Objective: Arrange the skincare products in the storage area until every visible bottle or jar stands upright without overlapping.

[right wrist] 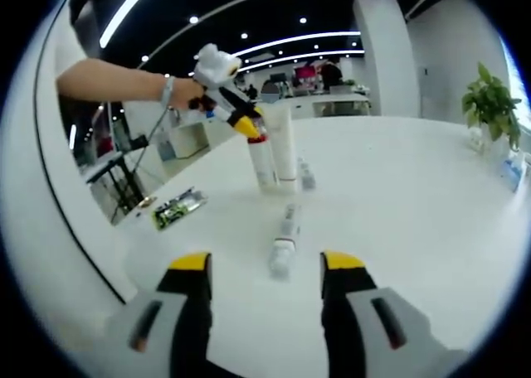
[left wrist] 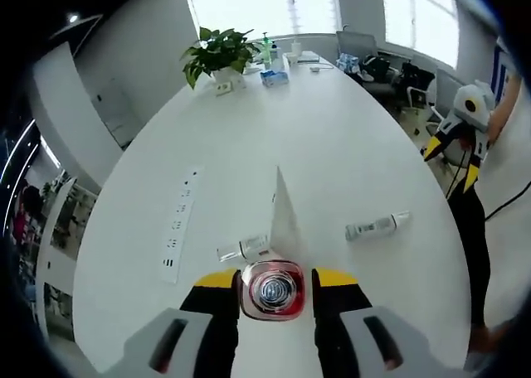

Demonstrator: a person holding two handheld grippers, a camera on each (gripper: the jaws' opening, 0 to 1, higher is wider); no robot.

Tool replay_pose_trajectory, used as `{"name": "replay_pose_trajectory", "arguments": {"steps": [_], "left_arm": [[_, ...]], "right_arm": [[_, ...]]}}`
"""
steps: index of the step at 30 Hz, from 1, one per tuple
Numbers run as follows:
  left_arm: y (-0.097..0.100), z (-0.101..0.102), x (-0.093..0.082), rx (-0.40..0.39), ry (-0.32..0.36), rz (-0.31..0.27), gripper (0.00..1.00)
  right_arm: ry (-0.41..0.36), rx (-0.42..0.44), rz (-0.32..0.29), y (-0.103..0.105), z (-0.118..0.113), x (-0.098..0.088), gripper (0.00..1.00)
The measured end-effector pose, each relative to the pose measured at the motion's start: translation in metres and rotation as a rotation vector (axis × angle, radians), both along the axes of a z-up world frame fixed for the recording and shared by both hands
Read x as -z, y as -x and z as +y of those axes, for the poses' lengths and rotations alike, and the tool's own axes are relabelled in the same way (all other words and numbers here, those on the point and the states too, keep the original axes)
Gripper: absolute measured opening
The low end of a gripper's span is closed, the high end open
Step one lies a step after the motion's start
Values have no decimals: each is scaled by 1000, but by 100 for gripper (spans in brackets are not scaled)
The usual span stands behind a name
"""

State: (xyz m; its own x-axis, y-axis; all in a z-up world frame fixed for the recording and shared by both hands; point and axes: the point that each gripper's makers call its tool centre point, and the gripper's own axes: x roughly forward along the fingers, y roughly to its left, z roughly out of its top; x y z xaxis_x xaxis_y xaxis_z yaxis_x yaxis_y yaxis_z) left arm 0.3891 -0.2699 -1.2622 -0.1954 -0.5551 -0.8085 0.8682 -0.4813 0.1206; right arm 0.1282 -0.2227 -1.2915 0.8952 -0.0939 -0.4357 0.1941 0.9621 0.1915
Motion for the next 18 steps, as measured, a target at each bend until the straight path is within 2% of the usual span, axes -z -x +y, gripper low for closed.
{"name": "replay_pose_trajectory", "arguments": {"steps": [6, 7, 9, 10, 11, 12, 16, 18], "left_arm": [[-5, 10, -7, -58, 29, 12, 36], [-4, 16, -15, -120, 73, 51, 36], [-5, 22, -18, -146, 95, 52, 36], [-7, 33, -23, -206, 122, 64, 36], [-7, 36, -23, -217, 126, 67, 37], [-8, 46, -26, -261, 147, 67, 37], [-3, 93, -22, -423, 173, 94, 37], [4, 107, -19, -458, 171, 123, 37]], "right_arm": [[-3, -18, -12, -6, 1, -2, 51], [-5, -26, -14, -8, 1, -2, 51], [-8, -29, -19, -10, 0, -2, 51], [-17, -39, -27, -13, -1, -2, 51], [-17, -41, -27, -14, -1, -2, 51], [-18, -54, -29, -17, -2, -1, 51], [-26, -70, -45, -32, -15, 0, 47], [-27, -70, -51, -37, -21, 0, 46]]}}
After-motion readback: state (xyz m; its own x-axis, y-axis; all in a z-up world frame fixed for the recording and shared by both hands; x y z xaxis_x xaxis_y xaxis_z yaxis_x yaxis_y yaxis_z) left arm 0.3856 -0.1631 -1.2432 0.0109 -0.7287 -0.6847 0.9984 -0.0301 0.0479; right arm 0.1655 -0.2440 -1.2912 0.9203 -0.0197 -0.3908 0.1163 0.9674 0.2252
